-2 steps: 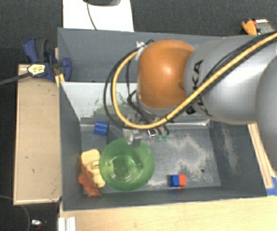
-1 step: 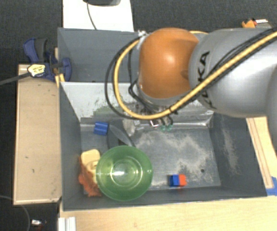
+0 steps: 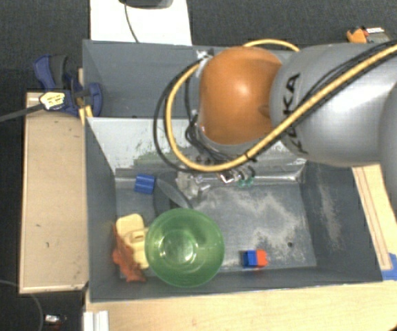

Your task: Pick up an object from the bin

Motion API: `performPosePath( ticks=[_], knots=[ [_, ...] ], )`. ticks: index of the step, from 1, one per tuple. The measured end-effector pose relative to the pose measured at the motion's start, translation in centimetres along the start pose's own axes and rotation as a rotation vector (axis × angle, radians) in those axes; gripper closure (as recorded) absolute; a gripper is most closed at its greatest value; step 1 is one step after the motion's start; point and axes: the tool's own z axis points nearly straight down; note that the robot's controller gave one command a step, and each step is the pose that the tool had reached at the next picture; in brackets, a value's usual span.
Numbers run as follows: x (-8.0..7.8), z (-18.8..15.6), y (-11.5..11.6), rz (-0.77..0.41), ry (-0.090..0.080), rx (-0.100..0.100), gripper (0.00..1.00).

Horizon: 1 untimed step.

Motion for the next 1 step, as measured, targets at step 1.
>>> performPosePath(
  ticks=[1],
  knots=[
    [-2.52, 0.02, 2.73, 0.143, -0.01, 0.0, 1.0]
  ],
)
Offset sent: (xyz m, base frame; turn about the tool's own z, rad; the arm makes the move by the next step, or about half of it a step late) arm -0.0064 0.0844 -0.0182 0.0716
